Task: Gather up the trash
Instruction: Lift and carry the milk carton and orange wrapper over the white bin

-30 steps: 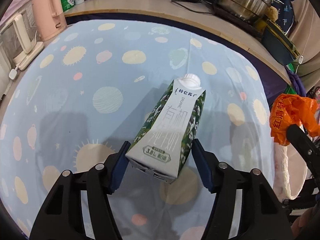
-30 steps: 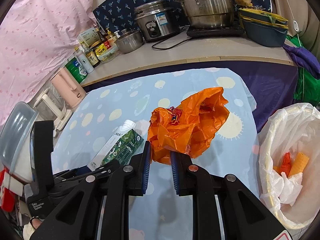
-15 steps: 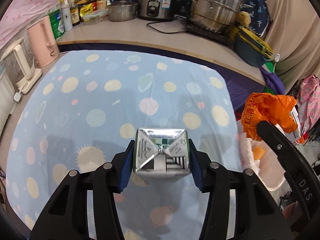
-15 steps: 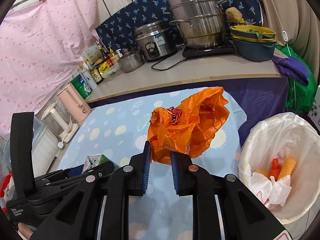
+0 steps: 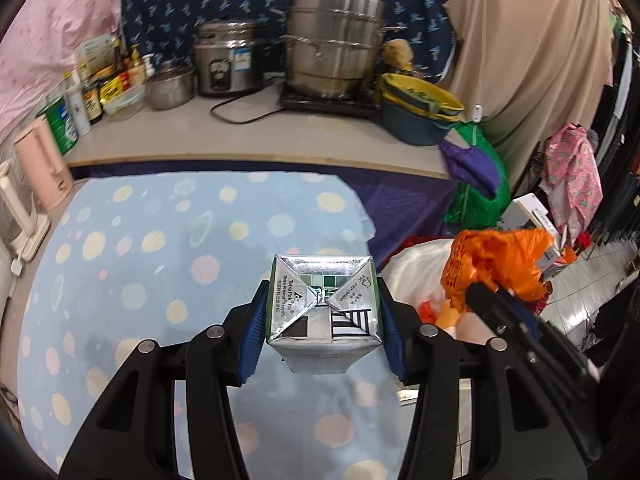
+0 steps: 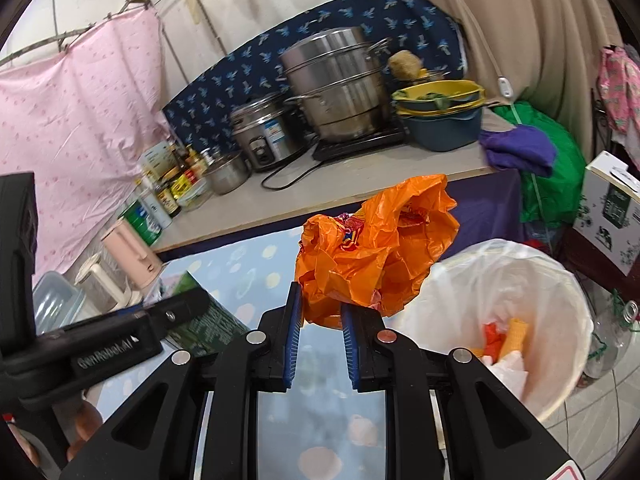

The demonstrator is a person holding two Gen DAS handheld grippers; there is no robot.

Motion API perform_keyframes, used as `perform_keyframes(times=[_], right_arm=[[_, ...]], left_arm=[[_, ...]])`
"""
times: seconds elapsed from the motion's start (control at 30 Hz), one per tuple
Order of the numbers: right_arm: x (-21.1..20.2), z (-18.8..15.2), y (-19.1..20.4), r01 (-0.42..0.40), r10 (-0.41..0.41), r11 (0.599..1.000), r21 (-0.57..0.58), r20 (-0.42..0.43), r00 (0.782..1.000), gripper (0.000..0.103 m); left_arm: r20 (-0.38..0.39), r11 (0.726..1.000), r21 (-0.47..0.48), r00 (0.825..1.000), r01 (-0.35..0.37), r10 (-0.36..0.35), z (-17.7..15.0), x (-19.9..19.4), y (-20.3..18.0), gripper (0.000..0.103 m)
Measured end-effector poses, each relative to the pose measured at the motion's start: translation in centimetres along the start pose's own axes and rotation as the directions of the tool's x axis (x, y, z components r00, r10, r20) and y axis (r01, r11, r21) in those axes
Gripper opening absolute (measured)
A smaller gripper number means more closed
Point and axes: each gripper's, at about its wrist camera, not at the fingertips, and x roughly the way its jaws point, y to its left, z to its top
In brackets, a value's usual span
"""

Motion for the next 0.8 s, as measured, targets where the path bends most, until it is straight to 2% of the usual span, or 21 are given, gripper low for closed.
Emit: perform_keyframes(times=[0.17,0.43,0.8], right_arm=[[-1.6,0.0,-3.9,0.051,-0.052,0.997,0.057,0.017,0.998,0.018],[-2.8,-0.7,-9.0,0.108,-0.112,0.985,0.135,0.022,0.993,0.018],[-2.3,-1.7,-12.5,0.140,-0.142,0.971,0.192,-0.002,0.990,0.018]], left_arm=[[0.020,0.998,0.046,0.999,0.042,-0.043,1.3,0.1,-4.0,0.048],[0.006,0.989,0.110,0.995,0.097,-0.098,1.5,1.5,-9.9,0.048],[-0.048,0.982,0.156,0.994,0.105,-0.098,0.5,4.5,-13.8,0.048]])
